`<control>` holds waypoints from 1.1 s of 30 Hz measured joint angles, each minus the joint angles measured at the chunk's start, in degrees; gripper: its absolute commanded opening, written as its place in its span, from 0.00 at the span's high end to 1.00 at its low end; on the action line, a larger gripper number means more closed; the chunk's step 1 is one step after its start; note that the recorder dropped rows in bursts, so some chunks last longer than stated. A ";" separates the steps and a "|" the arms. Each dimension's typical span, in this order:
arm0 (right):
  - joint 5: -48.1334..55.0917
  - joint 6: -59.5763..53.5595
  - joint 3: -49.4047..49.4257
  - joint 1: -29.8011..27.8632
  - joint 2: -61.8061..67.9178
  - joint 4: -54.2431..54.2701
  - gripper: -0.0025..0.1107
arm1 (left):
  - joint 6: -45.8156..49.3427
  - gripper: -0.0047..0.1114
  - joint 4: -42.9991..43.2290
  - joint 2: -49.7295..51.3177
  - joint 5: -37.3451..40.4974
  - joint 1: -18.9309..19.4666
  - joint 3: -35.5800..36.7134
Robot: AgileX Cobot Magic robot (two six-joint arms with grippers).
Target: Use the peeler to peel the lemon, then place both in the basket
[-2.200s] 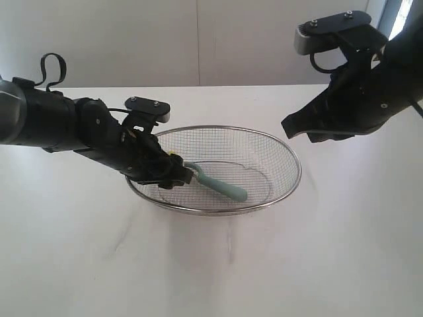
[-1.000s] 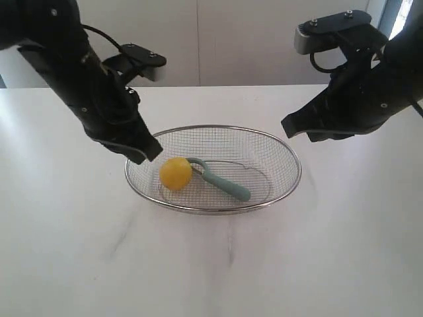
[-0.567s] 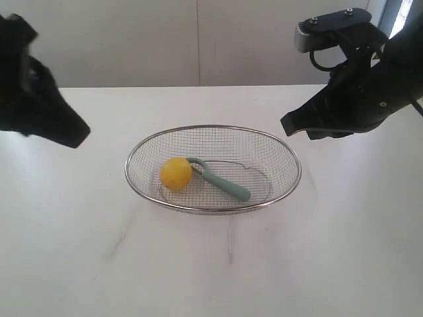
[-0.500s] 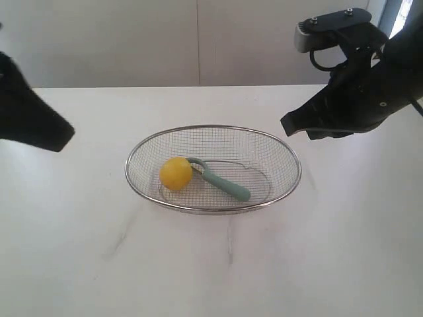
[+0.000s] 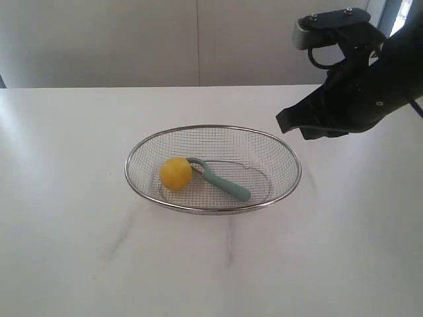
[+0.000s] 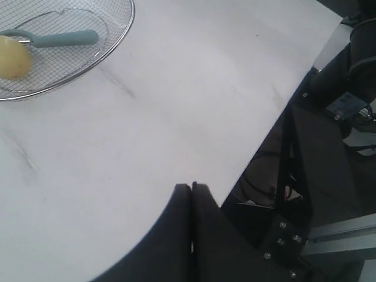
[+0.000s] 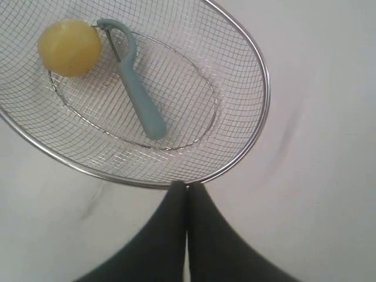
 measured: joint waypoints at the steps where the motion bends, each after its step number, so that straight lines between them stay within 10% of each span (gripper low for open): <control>1: 0.00 0.00 0.00 0.00 0.00 0.15 0.98 | 0.00 0.96 0.43 0.00 -0.27 0.00 0.31; 26: -0.21 0.00 0.00 0.00 0.00 0.26 0.98 | 0.12 0.96 1.75 -0.20 -0.81 0.32 0.80; 33: -0.21 0.00 0.00 0.00 0.00 0.37 0.98 | 0.12 0.96 1.75 -4.46 -2.80 11.93 3.32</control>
